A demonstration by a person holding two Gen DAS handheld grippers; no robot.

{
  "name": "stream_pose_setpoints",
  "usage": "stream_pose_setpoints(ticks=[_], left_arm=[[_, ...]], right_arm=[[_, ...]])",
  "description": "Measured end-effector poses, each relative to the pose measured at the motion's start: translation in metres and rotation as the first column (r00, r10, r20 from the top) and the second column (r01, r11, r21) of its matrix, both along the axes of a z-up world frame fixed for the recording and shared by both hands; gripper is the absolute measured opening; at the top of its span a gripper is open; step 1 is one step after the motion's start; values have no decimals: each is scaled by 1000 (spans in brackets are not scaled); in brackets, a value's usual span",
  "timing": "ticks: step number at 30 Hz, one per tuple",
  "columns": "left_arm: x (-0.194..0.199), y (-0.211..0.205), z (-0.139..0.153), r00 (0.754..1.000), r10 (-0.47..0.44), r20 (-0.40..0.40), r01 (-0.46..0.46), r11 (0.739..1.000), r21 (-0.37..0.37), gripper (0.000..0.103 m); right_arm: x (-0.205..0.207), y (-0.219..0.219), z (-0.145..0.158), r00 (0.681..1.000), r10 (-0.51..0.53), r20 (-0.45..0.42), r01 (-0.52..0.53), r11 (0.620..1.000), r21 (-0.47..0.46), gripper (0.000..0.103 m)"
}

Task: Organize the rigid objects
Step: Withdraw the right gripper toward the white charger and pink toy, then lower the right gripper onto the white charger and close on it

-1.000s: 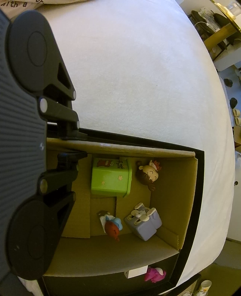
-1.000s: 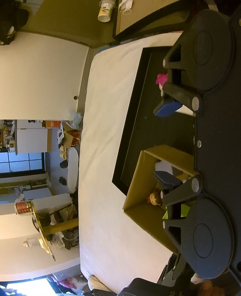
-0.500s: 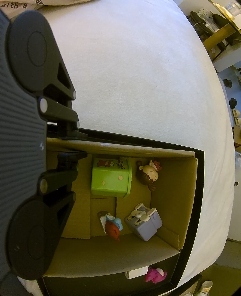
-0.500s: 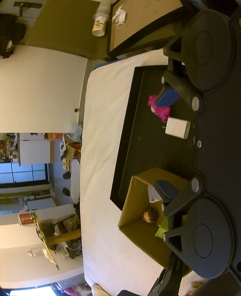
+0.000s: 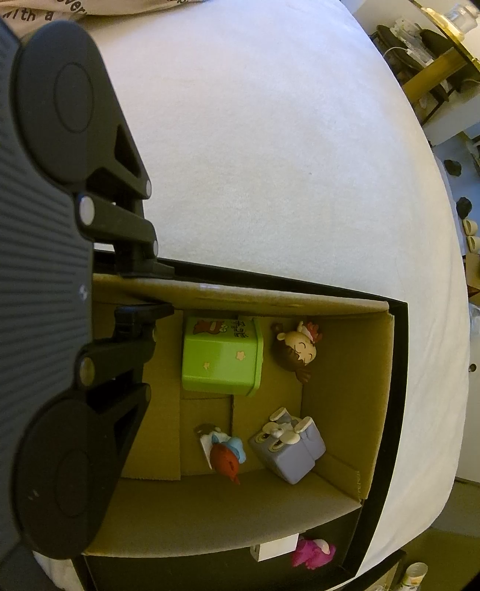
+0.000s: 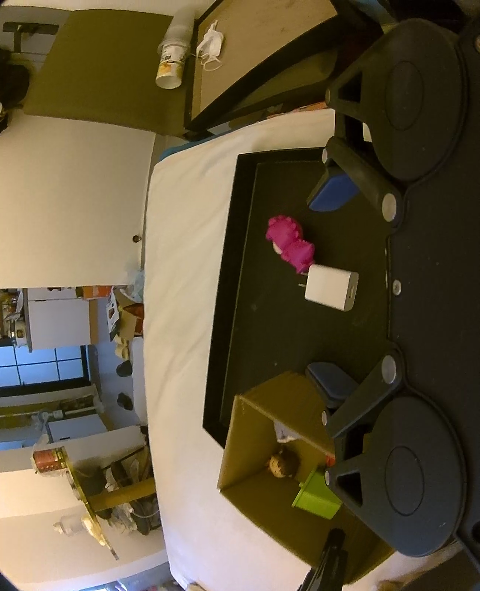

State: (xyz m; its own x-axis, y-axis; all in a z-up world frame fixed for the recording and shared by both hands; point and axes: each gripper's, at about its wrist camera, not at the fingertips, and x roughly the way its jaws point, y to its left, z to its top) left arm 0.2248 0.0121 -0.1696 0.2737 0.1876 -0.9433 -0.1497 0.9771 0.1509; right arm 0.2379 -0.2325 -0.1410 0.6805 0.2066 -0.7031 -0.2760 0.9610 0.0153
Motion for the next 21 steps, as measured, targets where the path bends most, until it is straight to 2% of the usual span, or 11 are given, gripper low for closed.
stream_pose_setpoints(ticks=[6,14,21], left_arm=[[0,0,0,1000,5,0,-5,1000,3,13],[1,-1,-1,1000,8,-2,-8,1000,5,13],[1,-1,-2,1000,11,-3,-11,1000,9,14]], right_arm=[[9,4,-12,1000,-10,-23,10,1000,-3,88],[25,15,-33,997,-16,-70,15,1000,-11,76],[34,18,-46,994,-26,-108,24,1000,-12,72]])
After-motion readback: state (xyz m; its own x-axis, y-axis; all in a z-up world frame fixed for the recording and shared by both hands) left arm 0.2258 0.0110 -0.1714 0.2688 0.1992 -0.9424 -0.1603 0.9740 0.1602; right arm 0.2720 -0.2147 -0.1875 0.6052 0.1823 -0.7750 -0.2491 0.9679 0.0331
